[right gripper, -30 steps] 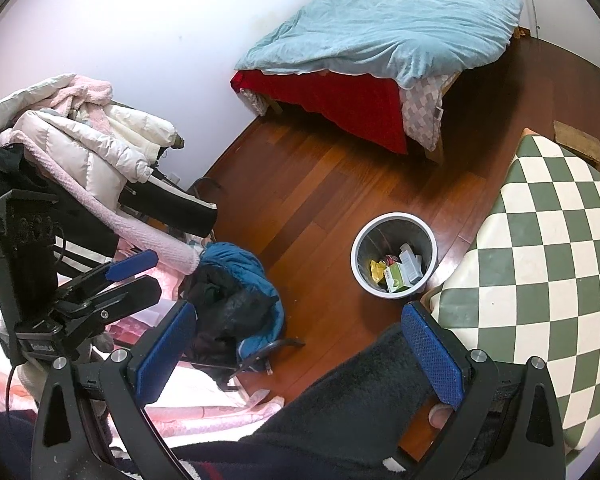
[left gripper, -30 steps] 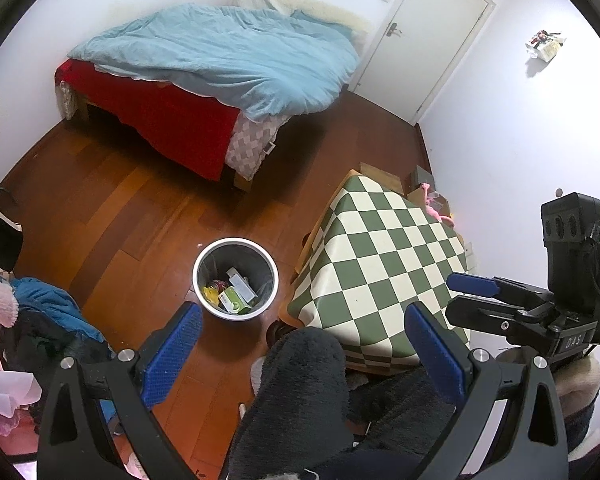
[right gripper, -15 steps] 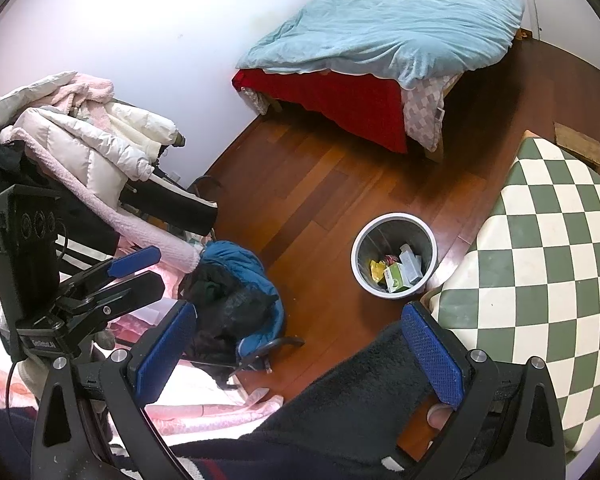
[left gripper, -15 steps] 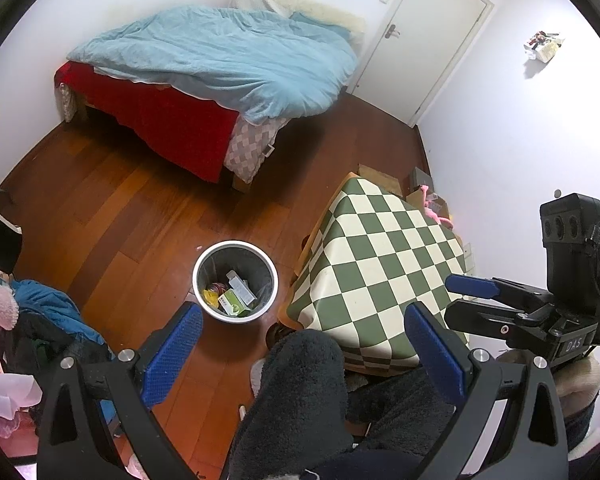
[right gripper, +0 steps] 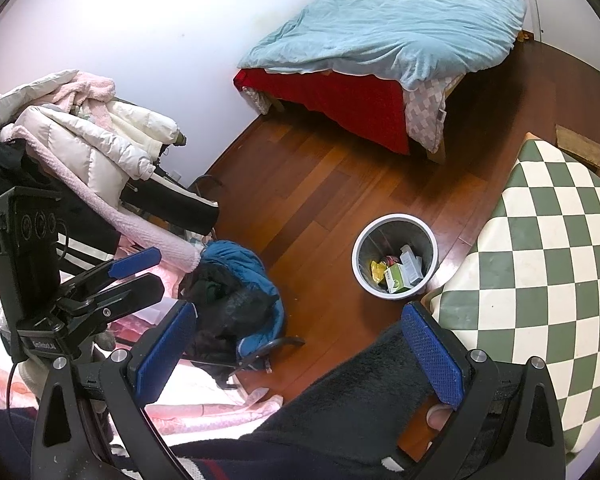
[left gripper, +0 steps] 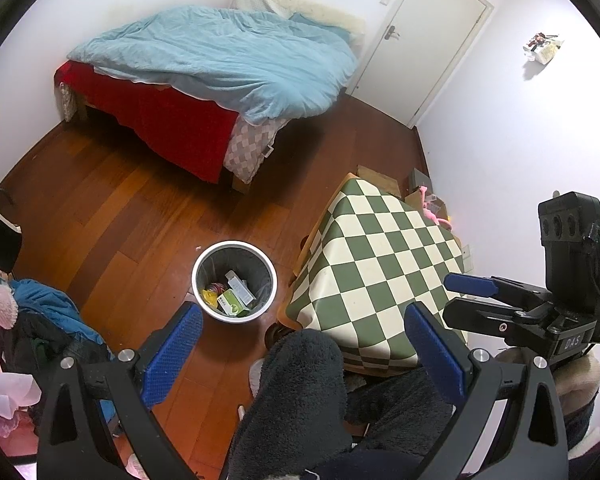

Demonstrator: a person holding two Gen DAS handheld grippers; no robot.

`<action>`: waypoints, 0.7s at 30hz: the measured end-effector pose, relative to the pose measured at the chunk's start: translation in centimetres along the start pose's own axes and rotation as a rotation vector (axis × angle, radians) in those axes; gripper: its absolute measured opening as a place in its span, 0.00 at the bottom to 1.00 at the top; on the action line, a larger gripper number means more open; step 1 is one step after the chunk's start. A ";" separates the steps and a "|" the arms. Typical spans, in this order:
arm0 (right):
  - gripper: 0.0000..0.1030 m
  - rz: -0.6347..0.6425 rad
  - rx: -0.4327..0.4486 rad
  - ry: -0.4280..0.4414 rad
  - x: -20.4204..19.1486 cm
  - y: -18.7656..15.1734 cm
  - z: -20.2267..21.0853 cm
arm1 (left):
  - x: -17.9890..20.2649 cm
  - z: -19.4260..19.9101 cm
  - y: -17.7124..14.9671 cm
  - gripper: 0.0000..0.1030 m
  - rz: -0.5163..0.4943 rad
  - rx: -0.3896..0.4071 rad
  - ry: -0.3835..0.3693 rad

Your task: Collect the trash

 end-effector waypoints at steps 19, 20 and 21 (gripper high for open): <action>1.00 0.016 -0.015 0.003 -0.3 -0.1 -0.1 | 0.1 0.4 0.3 1.00 0.003 0.002 0.007; 1.00 0.014 -0.015 0.003 -0.3 -0.1 -0.1 | 0.1 0.4 0.3 1.00 0.002 0.002 0.005; 1.00 0.013 -0.015 0.002 -0.3 -0.1 -0.1 | 0.1 0.4 0.3 1.00 0.005 0.003 0.009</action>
Point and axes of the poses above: each gripper's, at about its wrist camera, not at the fingertips, and z roughly against the way its jaws point, x to its right, y to its top, the point moved 3 cm from there along -z, roughly the way its jaws point, and after that the axes turned 13 degrees about -z, right-handed, at the moved point
